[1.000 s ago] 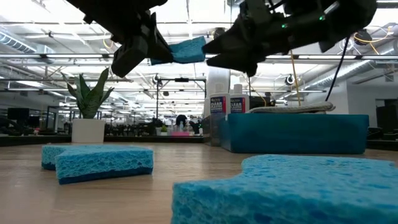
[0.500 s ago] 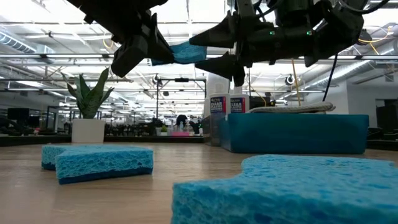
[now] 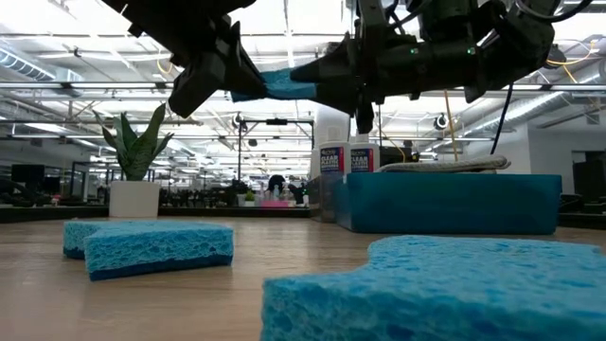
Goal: Pick & Place Kitchen Items
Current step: Put the blue dishwashing sponge into the right black bin
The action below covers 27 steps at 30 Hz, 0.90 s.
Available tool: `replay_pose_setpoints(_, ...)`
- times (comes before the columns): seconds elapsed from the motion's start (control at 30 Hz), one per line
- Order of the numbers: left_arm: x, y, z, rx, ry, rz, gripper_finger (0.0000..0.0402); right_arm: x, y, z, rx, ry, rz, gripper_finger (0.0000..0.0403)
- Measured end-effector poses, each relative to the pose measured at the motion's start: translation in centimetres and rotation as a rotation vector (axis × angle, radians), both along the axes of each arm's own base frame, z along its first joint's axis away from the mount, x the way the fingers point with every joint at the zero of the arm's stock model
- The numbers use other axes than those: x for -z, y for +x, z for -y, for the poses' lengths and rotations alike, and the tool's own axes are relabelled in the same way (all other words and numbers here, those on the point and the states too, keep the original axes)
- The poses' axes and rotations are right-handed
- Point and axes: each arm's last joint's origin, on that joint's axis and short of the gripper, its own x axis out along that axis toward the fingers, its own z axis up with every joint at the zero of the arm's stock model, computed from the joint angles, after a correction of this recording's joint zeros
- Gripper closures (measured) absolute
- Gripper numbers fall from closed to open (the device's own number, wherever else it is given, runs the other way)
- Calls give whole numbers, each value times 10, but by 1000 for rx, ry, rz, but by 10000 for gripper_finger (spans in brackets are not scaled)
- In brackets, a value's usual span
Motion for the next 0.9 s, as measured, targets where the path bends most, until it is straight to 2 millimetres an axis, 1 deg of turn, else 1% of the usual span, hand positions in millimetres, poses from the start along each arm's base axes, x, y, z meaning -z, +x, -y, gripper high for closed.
replay_pose_setpoints(0.13, 1, 1, 1, 28, -56, 6, 386, 0, 0, -1, -30, -42, -4, 383)
replay_pose_setpoints(0.17, 1, 1, 1, 28, -63, 8, 382, 0, 0, -1, -48, -54, -4, 392)
replay_pose_setpoints(0.27, 1, 1, 0, 11, -97, 40, 360, 0, 0, -2, -69, -70, -2, 392)
replay_pose_setpoints(0.33, 1, 2, -1, -4, -121, 60, 336, 0, 0, -2, -70, -71, -1, 392)
replay_pose_setpoints(0.47, 1, 2, -1, -4, -177, 84, 274, 0, 0, -2, -73, -88, -3, 400)
replay_pose_setpoints(0.57, 0, 2, 2, 29, -265, 97, 226, 0, 0, -2, -77, -105, -5, 400)
replay_pose_setpoints(0.63, -8, -2, 6, 100, -327, 89, 199, -6, -3, -2, -81, -126, -10, 401)
replay_pose_setpoints(0.73, -26, -12, 9, 207, -412, 84, 170, -20, -9, -2, -80, -155, -10, 401)
replay_pose_setpoints(0.8, -42, -23, 6, 263, -463, 80, 158, -26, -15, -2, -85, -174, -53, 402)
replay_pose_setpoints(0.9, -65, -42, -4, 311, -563, 105, 146, -36, -26, -7, -95, -196, -96, 402)
